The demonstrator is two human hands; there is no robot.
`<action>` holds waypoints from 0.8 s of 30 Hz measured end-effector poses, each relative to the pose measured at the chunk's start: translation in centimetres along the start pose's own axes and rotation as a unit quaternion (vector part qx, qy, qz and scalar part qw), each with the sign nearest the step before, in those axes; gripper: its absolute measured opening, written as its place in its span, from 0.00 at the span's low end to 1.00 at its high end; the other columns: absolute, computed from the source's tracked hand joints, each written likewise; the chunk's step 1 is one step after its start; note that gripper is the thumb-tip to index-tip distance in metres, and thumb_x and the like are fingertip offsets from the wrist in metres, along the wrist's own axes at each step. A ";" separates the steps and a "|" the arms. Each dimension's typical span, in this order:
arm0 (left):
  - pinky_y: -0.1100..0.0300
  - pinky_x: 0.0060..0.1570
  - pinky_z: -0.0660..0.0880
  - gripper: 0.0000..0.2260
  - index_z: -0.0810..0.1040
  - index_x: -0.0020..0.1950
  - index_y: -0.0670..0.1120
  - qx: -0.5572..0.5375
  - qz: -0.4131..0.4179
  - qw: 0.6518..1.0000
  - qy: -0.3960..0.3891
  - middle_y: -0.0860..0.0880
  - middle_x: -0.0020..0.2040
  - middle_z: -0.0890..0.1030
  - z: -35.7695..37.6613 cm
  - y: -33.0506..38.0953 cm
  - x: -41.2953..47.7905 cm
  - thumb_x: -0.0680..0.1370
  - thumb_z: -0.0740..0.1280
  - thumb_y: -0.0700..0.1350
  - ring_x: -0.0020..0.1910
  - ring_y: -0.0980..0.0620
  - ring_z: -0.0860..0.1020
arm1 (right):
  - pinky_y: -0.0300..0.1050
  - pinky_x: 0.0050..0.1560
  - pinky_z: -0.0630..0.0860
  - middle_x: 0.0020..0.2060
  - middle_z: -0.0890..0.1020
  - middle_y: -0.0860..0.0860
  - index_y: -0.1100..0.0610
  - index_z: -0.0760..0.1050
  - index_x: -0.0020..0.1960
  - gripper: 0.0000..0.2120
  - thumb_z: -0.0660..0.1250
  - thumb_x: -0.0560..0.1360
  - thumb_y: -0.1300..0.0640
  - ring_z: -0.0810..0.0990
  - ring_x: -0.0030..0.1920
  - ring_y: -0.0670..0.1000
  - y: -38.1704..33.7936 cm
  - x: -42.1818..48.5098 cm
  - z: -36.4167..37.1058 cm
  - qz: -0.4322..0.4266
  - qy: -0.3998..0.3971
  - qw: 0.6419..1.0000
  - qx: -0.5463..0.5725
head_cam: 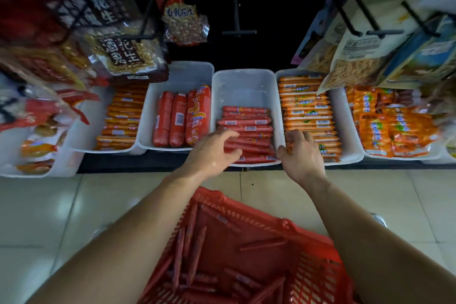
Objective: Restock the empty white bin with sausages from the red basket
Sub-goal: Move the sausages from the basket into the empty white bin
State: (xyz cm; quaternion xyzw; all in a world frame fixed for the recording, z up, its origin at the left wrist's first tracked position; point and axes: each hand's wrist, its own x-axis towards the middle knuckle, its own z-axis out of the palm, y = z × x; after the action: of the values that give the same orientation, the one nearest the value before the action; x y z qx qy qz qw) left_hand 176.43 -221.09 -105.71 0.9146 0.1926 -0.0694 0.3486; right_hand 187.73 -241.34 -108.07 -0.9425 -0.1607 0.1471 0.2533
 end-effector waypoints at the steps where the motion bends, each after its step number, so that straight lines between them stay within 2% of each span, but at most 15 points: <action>1: 0.58 0.61 0.73 0.20 0.76 0.67 0.55 -0.004 -0.003 1.000 0.003 0.56 0.64 0.79 -0.3 0.0 -2.1 0.77 0.70 0.56 0.60 0.56 0.77 | 0.53 0.58 0.70 0.61 0.75 0.56 0.55 0.72 0.67 0.20 0.66 0.77 0.51 0.72 0.62 0.61 -0.6 -1.0 -0.5 -0.009 0.003 1.000 0.002; 4: 0.58 0.58 0.75 0.18 0.79 0.63 0.52 -0.015 -0.021 1.000 0.018 0.56 0.58 0.81 -0.2 -0.9 -8.4 0.75 0.72 0.53 0.56 0.57 0.79 | 0.55 0.56 0.72 0.58 0.75 0.58 0.56 0.74 0.64 0.17 0.65 0.76 0.53 0.74 0.59 0.63 -2.2 -4.7 -1.1 -0.050 0.008 0.999 -0.003; 6: 0.58 0.57 0.75 0.16 0.80 0.61 0.51 -0.017 -0.042 0.999 0.025 0.54 0.56 0.83 0.5 -2.1 -12.5 0.74 0.73 0.51 0.54 0.56 0.80 | 0.55 0.53 0.74 0.57 0.75 0.57 0.56 0.73 0.63 0.17 0.65 0.76 0.54 0.74 0.58 0.62 -2.9 -8.0 -0.8 -0.074 -0.012 0.997 -0.011; 8: 0.59 0.56 0.75 0.15 0.80 0.60 0.51 -0.010 -0.071 0.997 0.023 0.54 0.55 0.83 1.5 -3.8 -16.3 0.74 0.72 0.51 0.54 0.54 0.81 | 0.55 0.54 0.74 0.57 0.75 0.56 0.55 0.73 0.64 0.18 0.66 0.75 0.54 0.74 0.59 0.61 -3.3 -11.4 0.1 -0.105 -0.039 0.993 -0.029; 10: 0.59 0.56 0.74 0.16 0.80 0.61 0.51 0.007 -0.100 0.995 0.022 0.52 0.56 0.83 2.7 -5.7 -19.7 0.74 0.72 0.51 0.56 0.52 0.80 | 0.57 0.57 0.74 0.58 0.75 0.56 0.54 0.72 0.65 0.21 0.67 0.73 0.53 0.74 0.60 0.62 -2.6 -14.7 1.7 -0.130 -0.054 0.987 -0.083; 12: 0.57 0.57 0.73 0.17 0.79 0.61 0.50 0.034 -0.124 0.991 0.036 0.50 0.58 0.82 3.6 -7.4 -22.3 0.73 0.72 0.52 0.58 0.49 0.79 | 0.59 0.58 0.72 0.59 0.75 0.58 0.55 0.71 0.68 0.26 0.68 0.71 0.51 0.74 0.59 0.63 -1.0 -17.3 3.3 -0.126 -0.025 0.979 -0.157; 14: 0.55 0.59 0.74 0.18 0.79 0.62 0.49 0.040 -0.146 0.987 0.052 0.47 0.59 0.81 4.0 -9.0 -23.7 0.73 0.71 0.52 0.59 0.46 0.79 | 0.62 0.61 0.68 0.63 0.73 0.59 0.56 0.68 0.71 0.30 0.68 0.71 0.49 0.72 0.61 0.64 1.1 -18.8 4.6 -0.093 0.001 0.976 -0.199; 18: 0.50 0.59 0.75 0.22 0.76 0.68 0.49 0.037 -0.174 0.982 0.060 0.46 0.63 0.79 3.9 -11.0 -24.1 0.74 0.70 0.51 0.60 0.45 0.79 | 0.65 0.68 0.57 0.70 0.66 0.57 0.53 0.59 0.76 0.32 0.64 0.75 0.49 0.64 0.68 0.62 3.5 -19.0 6.1 -0.092 -0.031 0.973 -0.208; 21: 0.50 0.61 0.75 0.23 0.74 0.70 0.50 0.016 -0.180 0.981 0.073 0.47 0.65 0.77 4.1 -10.9 -23.1 0.75 0.69 0.50 0.60 0.46 0.79 | 0.64 0.69 0.52 0.70 0.64 0.57 0.50 0.58 0.76 0.30 0.64 0.76 0.50 0.61 0.69 0.61 3.2 -17.4 6.6 -0.095 -0.046 0.977 -0.185; 24: 0.51 0.62 0.74 0.24 0.74 0.70 0.49 -0.001 -0.195 0.977 0.088 0.47 0.64 0.77 4.3 -11.2 -22.2 0.74 0.69 0.50 0.61 0.46 0.78 | 0.64 0.69 0.52 0.69 0.65 0.58 0.51 0.60 0.76 0.30 0.64 0.76 0.50 0.61 0.68 0.62 2.3 -14.9 6.6 -0.131 -0.057 0.970 -0.196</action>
State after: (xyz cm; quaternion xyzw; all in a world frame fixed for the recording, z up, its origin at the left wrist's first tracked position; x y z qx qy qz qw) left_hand 151.63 -223.08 -109.94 0.8618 0.3973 -0.0549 0.3106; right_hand 172.37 -246.01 -111.85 -0.9347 -0.3223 0.1321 0.0713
